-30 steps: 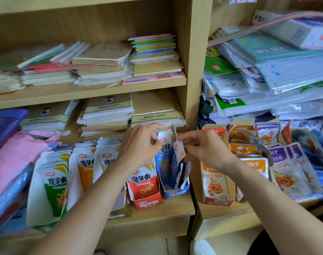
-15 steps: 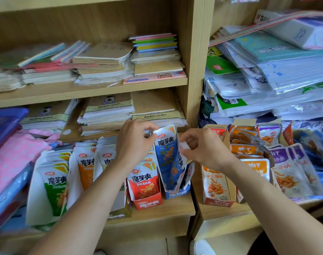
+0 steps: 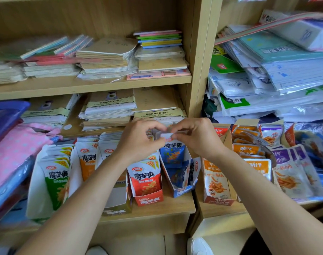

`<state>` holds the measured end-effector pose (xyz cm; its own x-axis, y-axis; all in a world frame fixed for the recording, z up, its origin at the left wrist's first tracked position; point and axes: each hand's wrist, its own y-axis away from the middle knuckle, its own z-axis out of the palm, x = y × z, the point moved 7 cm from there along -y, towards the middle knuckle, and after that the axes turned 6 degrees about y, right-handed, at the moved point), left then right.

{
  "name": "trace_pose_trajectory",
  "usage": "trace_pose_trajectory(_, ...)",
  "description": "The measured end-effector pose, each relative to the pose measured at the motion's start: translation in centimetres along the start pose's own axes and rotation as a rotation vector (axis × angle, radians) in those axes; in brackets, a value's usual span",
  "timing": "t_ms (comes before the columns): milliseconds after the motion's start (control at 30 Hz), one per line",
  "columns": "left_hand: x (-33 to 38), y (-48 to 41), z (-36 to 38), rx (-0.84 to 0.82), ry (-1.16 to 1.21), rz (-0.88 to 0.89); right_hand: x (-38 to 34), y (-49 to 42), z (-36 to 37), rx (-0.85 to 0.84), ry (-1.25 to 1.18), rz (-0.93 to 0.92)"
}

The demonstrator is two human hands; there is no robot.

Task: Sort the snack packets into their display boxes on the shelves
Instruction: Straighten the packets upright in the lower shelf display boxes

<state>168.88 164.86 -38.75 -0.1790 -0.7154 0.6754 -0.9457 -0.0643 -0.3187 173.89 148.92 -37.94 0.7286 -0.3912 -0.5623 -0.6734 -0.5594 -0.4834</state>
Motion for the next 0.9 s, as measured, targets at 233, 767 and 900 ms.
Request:
trace_pose_trajectory(233,0.4,0.4,-0.4,0.116,-0.236,-0.001,1.0,2.0,-2.5,-0.072,-0.048,0.089)
trace_pose_trajectory(767,-0.1,0.4,-0.8,0.132,-0.137,-0.025,2.6,2.8,-1.5,-0.142,0.013,0.181)
trace_pose_trajectory(900,0.2,0.6,-0.7,0.086,-0.045,0.022,2.7,2.6,-0.5,-0.187,0.094,0.176)
